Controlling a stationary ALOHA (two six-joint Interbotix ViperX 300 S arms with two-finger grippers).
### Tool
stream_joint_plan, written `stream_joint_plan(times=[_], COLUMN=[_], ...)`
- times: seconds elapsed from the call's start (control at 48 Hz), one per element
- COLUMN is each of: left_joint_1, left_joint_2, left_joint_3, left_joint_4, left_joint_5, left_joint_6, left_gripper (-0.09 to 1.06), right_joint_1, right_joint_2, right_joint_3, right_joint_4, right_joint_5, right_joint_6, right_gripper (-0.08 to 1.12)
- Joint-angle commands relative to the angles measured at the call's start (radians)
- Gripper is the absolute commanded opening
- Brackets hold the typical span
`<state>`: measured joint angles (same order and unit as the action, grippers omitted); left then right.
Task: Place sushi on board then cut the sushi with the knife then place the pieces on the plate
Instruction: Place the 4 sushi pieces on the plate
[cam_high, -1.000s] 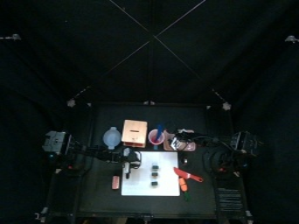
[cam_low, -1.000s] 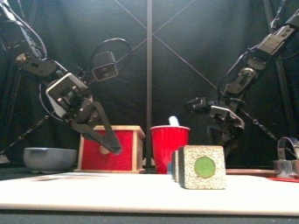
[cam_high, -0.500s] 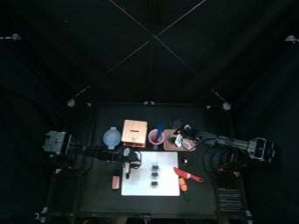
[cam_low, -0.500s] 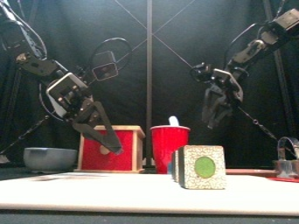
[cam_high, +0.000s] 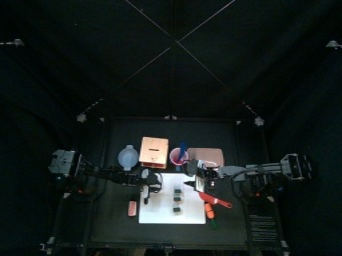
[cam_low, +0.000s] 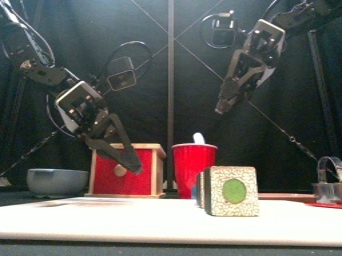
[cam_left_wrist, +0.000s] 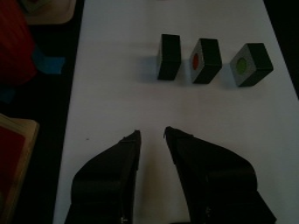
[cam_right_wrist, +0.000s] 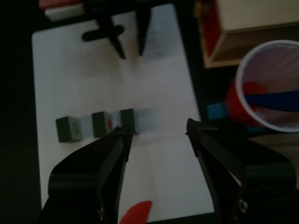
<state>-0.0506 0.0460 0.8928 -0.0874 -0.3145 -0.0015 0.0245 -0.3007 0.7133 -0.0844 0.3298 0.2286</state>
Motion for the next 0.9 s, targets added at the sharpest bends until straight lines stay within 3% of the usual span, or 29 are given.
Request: stream_joint_plan(times=[0.021,0.375,0.896], left_joint_1=[-0.002,-0.002,0.002], left_joint_2=[-0.009,-0.008,0.002], left_joint_3=[-0.02,-0.02,-0.012], left_joint_4=[0.0,-0.002,-0.002], left_joint_5=[-0.002,0.003,0.003], left_joint_6=[0.0,0.0,0.0], left_gripper=[0.71,0.71,0.71], right_joint_1=[0.043,0.101,0.037], right_joint_2=[0.023,0.183,0.322], right_joint_3=[-0.028,-0.067,-0.121], right_joint_4=[-0.012,0.014,-0.015], right_joint_5=[-0.012,-0.049,-0.054], right_joint_6=[0.003,0.003,0.0], right_gripper=[0.87,0.87,0.87])
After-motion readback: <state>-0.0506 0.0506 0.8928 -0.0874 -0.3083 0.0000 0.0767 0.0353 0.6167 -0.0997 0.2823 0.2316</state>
